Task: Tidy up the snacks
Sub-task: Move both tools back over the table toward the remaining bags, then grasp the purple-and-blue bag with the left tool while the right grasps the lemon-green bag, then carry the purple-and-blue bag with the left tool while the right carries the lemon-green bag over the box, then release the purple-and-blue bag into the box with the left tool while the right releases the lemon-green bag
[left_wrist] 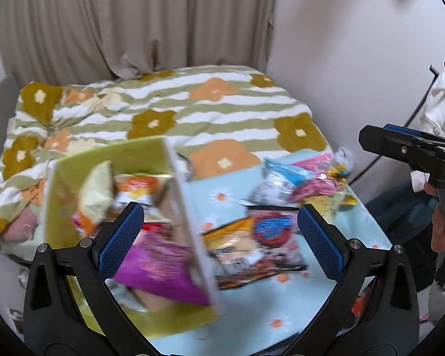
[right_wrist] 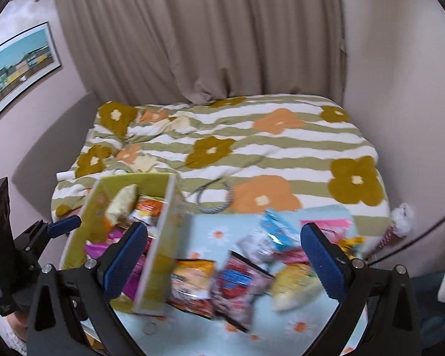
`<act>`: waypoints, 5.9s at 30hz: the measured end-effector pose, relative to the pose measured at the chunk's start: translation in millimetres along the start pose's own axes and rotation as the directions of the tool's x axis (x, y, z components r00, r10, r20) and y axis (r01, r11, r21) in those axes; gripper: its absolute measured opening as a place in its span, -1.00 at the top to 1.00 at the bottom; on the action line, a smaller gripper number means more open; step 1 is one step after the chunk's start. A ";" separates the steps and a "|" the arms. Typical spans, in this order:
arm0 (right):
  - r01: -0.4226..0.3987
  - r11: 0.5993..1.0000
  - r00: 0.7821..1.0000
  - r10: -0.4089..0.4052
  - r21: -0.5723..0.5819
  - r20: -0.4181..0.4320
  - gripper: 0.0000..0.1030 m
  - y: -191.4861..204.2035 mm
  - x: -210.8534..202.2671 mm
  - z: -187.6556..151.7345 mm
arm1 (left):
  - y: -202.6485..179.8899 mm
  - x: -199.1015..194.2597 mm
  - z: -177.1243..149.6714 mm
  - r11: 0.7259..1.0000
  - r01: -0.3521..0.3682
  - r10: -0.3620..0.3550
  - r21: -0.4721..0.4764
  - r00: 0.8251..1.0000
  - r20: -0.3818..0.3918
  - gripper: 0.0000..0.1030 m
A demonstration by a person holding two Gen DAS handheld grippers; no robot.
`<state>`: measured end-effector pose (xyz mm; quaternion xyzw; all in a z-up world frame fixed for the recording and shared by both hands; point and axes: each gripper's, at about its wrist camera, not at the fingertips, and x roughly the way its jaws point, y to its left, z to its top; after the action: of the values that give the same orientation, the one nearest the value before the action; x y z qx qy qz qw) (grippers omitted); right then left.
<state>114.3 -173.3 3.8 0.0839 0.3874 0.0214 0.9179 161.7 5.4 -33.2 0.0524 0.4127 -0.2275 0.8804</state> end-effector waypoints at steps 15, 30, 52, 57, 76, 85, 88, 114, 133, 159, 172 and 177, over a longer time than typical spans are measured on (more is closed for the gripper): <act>-0.059 0.983 0.981 0.090 0.175 -0.174 -0.99 -131.1 61.1 -71.2 | -101.3 115.0 -48.0 0.999 -0.035 0.035 0.003 0.989 -0.145 -1.00; -0.069 0.966 0.942 0.146 0.250 -0.303 -0.99 -150.5 131.6 -113.5 | -125.9 176.2 -74.0 0.985 -0.080 0.109 0.152 0.975 -0.194 -0.71; -0.044 0.944 0.927 0.160 0.326 -0.339 -0.98 -156.6 169.7 -124.0 | -94.3 188.8 -77.2 0.997 -0.037 0.056 0.068 0.951 -0.304 -0.14; -0.046 0.947 0.922 0.162 0.317 -0.351 -0.93 -154.6 178.1 -123.1 | -85.0 184.3 -73.6 1.000 -0.022 0.024 0.010 0.953 -0.302 -0.11; -0.081 0.955 0.912 0.187 0.285 -0.365 -0.22 -150.7 161.0 -137.0 | -97.9 158.6 -71.3 1.000 0.005 -0.005 0.001 0.964 -0.264 -0.08; -0.107 0.968 0.932 0.177 0.227 -0.316 -0.20 -146.4 115.4 -124.7 | -113.1 121.9 -57.2 1.000 0.013 -0.016 -0.018 0.984 -0.176 -0.07; -0.119 0.971 0.942 0.176 0.205 -0.286 -0.19 -145.7 97.1 -113.7 | -116.0 102.9 -46.7 0.999 0.018 -0.023 -0.041 0.992 -0.123 -0.06; -0.386 0.917 0.919 0.373 -0.100 -0.125 -0.20 63.1 76.6 3.4 | 83.2 -36.1 -5.6 0.933 -0.268 0.300 -0.241 0.948 0.108 -0.06; -0.301 0.953 0.936 0.293 -0.014 -0.195 -0.20 142.1 160.4 14.8 | 193.7 19.1 -29.2 0.956 -0.243 0.232 -0.163 0.969 -0.082 -1.00; -0.090 0.989 0.985 0.072 -0.114 -0.155 -0.99 172.9 197.7 15.0 | 226.3 4.7 -48.0 0.953 -0.203 0.194 -0.226 0.979 -0.061 -1.00; -0.129 0.986 0.986 0.115 -0.106 -0.124 -0.99 175.2 157.1 19.4 | 209.1 -23.9 -40.4 0.958 -0.181 0.189 -0.220 0.982 0.014 -1.00; -0.141 0.984 0.985 0.129 -0.107 -0.113 -0.99 168.5 131.1 17.3 | 190.4 -36.5 -34.7 0.960 -0.183 0.199 -0.211 0.978 0.058 -1.00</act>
<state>222.6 4.0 -48.4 0.0560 0.4269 0.1101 0.8958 201.5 197.8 -46.7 -0.0076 0.3920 -0.0997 0.9145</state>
